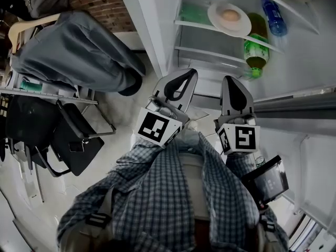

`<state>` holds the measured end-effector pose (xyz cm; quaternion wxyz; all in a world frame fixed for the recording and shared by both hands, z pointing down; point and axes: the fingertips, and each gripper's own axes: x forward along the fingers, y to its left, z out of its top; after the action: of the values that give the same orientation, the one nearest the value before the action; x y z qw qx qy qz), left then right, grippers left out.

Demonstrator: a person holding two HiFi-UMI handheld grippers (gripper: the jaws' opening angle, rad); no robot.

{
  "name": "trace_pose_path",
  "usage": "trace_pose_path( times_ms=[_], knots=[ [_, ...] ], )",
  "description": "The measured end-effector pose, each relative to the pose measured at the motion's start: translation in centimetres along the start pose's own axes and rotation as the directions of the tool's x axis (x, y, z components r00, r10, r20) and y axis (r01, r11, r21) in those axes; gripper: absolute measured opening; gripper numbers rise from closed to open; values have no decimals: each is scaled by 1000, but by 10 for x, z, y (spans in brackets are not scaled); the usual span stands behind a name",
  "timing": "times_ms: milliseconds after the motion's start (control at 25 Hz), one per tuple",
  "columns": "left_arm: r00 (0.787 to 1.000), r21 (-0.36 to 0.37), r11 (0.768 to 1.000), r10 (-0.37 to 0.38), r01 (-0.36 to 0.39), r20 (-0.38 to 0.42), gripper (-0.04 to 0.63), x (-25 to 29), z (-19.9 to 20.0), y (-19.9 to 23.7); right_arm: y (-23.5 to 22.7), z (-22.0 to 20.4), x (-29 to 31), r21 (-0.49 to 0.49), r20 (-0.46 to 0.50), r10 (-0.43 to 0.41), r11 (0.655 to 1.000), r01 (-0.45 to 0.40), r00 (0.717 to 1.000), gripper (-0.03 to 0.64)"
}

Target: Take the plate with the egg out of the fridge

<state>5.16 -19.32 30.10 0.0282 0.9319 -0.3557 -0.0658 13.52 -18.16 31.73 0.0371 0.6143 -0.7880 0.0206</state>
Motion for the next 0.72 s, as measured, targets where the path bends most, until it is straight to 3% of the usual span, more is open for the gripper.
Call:
trace_pose_path(
  times_ms=[200, 720],
  knots=[
    [1000, 0, 1000, 19, -19, 0, 6, 16, -2, -1, -19, 7, 9, -11, 24, 5, 1000, -5, 1000, 5],
    [999, 5, 1000, 29, -29, 15, 6, 56, -4, -8, -60, 9, 32, -195, -8, -11, 981, 9, 1000, 5]
  ],
)
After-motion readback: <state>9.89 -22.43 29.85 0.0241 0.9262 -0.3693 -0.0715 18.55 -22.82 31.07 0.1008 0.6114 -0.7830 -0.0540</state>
